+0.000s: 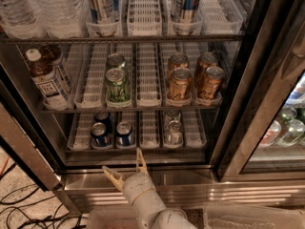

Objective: Pick pepsi can from bottom shelf of fridge

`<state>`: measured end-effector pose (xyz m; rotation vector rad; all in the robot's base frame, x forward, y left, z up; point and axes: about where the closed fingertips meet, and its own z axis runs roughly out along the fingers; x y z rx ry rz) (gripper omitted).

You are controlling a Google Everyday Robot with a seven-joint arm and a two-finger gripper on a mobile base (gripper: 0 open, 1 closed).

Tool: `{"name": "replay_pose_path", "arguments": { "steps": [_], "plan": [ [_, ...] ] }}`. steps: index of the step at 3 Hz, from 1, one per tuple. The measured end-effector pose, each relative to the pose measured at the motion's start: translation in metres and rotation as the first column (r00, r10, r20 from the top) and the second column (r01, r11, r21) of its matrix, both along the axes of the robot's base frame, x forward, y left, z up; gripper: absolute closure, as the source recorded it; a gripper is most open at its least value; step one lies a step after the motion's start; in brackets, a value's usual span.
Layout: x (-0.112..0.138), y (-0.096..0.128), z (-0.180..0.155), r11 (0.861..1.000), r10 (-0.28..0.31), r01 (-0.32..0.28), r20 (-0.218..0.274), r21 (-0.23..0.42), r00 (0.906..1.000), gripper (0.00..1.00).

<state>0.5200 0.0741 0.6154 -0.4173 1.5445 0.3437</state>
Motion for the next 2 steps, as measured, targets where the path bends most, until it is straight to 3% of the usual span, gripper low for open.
{"name": "replay_pose_path", "arguments": {
  "steps": [2],
  "plan": [
    [0.0102,-0.0038,-0.0004,1.000,-0.009,0.009,-0.002,0.018,1.0000,0.26]
  ]
}}
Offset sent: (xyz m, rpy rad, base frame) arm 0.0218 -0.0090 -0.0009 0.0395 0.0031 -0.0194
